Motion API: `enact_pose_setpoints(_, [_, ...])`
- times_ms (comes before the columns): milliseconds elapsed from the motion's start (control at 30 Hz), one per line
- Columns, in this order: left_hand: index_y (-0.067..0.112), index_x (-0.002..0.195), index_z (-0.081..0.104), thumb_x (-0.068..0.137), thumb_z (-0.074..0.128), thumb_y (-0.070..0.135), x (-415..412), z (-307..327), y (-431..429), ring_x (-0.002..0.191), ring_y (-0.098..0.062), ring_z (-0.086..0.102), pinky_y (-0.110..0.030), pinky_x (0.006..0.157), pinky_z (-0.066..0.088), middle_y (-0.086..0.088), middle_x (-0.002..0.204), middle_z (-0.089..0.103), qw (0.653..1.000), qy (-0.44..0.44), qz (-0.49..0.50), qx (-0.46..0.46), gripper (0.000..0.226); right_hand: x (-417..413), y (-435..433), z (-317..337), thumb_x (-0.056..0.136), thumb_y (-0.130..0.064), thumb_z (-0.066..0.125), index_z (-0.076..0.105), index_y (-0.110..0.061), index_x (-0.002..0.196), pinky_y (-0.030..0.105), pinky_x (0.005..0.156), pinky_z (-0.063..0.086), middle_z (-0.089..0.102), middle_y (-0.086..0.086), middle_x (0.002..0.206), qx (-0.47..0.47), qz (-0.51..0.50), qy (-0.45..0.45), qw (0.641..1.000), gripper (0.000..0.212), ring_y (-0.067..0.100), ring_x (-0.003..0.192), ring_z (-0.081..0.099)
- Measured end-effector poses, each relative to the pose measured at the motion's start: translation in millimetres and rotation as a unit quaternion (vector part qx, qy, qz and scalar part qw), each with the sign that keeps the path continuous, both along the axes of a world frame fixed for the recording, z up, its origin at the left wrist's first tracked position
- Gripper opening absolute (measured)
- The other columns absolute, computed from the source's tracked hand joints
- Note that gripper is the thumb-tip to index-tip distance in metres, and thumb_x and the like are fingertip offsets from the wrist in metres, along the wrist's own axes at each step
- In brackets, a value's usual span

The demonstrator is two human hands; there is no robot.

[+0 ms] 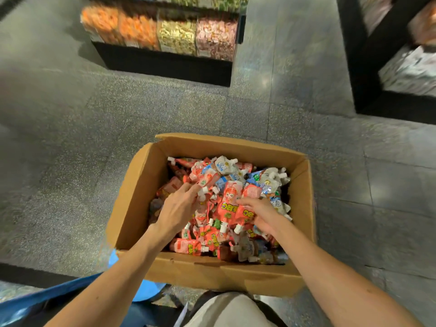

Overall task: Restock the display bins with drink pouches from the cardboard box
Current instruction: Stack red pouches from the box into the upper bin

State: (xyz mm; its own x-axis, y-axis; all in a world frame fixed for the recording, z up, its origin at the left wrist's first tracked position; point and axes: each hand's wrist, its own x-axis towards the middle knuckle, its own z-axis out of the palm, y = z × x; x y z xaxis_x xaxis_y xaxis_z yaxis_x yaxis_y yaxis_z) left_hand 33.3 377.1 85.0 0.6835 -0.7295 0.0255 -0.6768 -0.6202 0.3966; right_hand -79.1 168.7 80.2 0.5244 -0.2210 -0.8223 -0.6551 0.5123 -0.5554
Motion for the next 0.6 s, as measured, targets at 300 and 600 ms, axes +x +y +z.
enact_pose_setpoints(300, [0.015, 0.091, 0.065, 0.084, 0.071, 0.009, -46.7, 77.5, -19.1, 0.064, -0.005, 0.054, -0.027, 0.060, 0.044, 0.002, 0.074, 0.067, 0.946, 0.129, 0.220, -0.200, 0.010, -11.1, -13.5, 35.9, 0.084, -0.011, 0.072, 0.075, -0.009, 0.087, 0.035, 0.077, 0.049, 0.072, -0.004, 0.101, 0.005, 0.070, -0.070, 0.995, 0.005, 0.007, 0.097, 0.061])
enact_pose_setpoints(600, [0.024, 0.078, 0.065, 0.068, 0.065, 0.015, -141.3, 159.3, 54.6, 0.052, -0.005, 0.042, -0.026, 0.053, 0.038, 0.014, 0.059, 0.049, 0.841, 0.121, 0.410, -0.332, 0.014, -4.7, 58.4, 129.8, 0.084, -0.018, 0.074, 0.077, -0.015, 0.080, 0.037, 0.072, 0.058, 0.073, 0.006, 0.088, 0.070, 0.251, -0.215, 0.941, 0.005, 0.019, 0.073, 0.068])
